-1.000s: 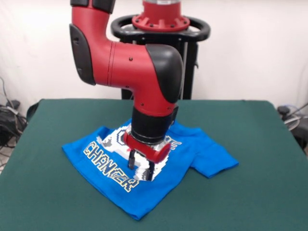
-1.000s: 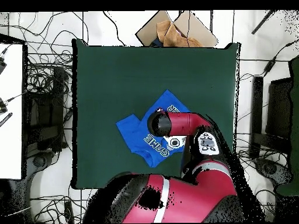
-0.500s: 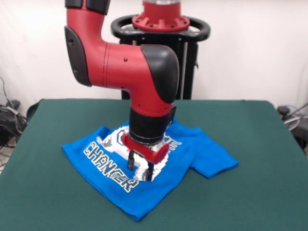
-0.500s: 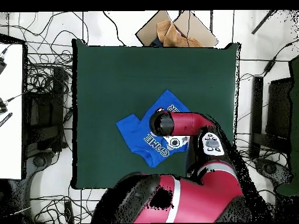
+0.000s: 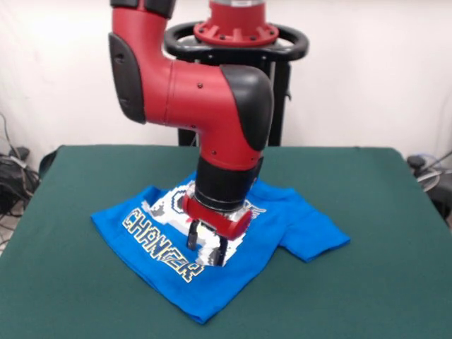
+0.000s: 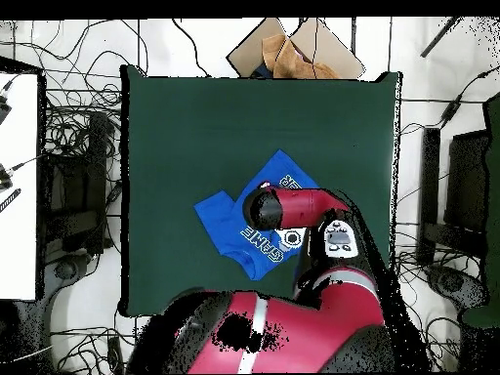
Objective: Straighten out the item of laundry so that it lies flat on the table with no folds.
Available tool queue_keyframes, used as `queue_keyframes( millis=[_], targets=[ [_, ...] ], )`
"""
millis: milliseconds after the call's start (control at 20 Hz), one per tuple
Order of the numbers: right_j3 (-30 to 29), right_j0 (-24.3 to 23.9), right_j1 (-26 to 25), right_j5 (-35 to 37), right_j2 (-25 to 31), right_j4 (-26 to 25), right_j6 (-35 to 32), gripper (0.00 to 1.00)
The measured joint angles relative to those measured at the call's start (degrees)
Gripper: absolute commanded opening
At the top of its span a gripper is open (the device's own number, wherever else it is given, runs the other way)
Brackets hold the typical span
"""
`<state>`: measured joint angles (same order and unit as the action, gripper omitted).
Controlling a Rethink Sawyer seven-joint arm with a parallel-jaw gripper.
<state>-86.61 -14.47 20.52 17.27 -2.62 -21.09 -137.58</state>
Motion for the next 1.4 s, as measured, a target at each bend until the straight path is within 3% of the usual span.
queue_keyframes(
  millis=[450,850,1300,1400],
  targets=[
    [0.32,5.56,-1.60,-5.34,-5.93,0.01,0.00,1.00],
    [0.52,6.25,-2.79,-13.69,-7.91,-2.46,0.00,1.00],
    [8.72,-0.29,-9.60,-40.64,-7.37,-9.01,0.00,1.00],
    [9.83,-1.38,-10.32,-42.53,-6.58,-9.51,0.00,1.00]
  ],
)
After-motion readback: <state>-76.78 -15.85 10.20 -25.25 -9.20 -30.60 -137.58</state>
